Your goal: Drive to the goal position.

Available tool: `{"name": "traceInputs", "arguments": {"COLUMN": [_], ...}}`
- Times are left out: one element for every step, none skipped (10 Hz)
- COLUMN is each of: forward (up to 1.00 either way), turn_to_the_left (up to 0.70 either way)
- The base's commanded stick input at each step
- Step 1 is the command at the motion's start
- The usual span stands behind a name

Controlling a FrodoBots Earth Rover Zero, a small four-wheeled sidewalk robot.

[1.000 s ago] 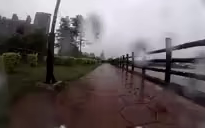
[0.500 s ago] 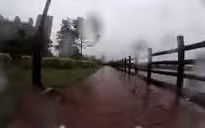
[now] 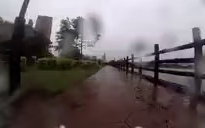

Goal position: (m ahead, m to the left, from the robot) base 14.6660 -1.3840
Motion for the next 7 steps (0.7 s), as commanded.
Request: {"name": "traceInputs", "arguments": {"forward": [1.00, 1.00, 1.00, 1.00, 1.00, 1.00, 1.00], "turn_to_the_left": [0.00, 0.00, 0.00, 0.00, 0.00, 0.00, 0.00]}}
